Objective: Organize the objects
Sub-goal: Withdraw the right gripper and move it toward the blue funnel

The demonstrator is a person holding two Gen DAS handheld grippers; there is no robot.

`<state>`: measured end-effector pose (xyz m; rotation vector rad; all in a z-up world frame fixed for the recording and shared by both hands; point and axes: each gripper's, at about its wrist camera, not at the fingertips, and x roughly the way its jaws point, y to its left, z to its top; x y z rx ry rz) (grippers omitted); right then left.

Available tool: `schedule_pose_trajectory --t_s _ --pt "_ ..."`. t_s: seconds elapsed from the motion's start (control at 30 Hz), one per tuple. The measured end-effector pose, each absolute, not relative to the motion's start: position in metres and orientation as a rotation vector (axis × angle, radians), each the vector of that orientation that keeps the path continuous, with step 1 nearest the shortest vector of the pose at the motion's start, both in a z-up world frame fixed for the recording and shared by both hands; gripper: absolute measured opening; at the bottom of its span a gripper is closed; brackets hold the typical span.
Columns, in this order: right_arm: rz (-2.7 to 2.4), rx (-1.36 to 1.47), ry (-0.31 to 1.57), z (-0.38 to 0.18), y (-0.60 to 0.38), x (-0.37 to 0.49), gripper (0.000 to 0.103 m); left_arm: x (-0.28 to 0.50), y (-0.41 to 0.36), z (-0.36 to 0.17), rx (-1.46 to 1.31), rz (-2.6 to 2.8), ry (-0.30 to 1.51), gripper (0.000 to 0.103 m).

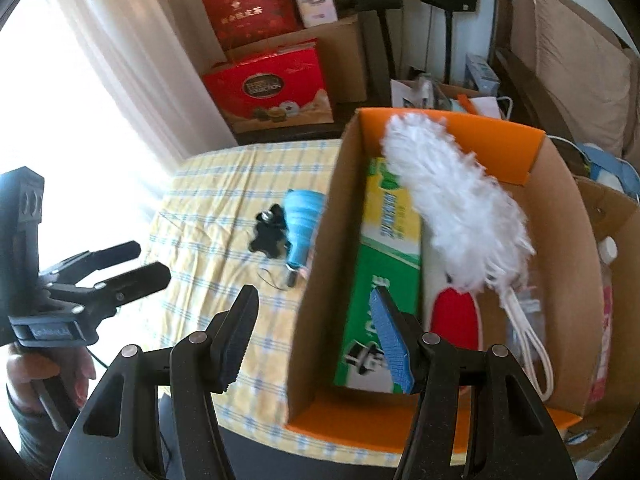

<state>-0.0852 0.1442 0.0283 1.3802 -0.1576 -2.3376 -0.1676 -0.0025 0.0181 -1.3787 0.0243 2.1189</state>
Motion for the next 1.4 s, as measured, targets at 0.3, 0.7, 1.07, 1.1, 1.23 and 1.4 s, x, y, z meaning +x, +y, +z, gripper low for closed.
schedule_pose_trajectory --t_s 0.3,0.7,1.07,1.1,1.23,1.4 --pt "-2.337 1.359 -0.112 0.034 0.114 -0.11 0.06 -0.181 -0.005 -0.004 -1.415 2.118 0.051 0.1" --pt "-2.299 1.426 -0.064 0.016 0.076 -0.16 0.05 -0.198 0.015 -0.038 -1.449 2.036 0.006 0.081" --pt "-2.273 1.481 -0.064 -0.002 0.064 -0.188 0.045 -0.214 0.05 -0.066 -1.492 1.942 -0.006 0.063" --pt "-2.272 1.483 -0.062 -0.003 0.063 -0.189 0.045 -0.215 0.052 -0.068 -1.496 1.936 -0.007 0.055" --pt "-2.27 1.49 -0.052 -0.009 0.062 -0.192 0.044 -0.221 0.061 -0.079 -1.522 1.914 -0.007 0.037" --pt "-2.26 1.499 -0.028 -0.016 0.06 -0.193 0.04 -0.227 0.058 -0.086 -1.52 1.916 -0.055 0.015"
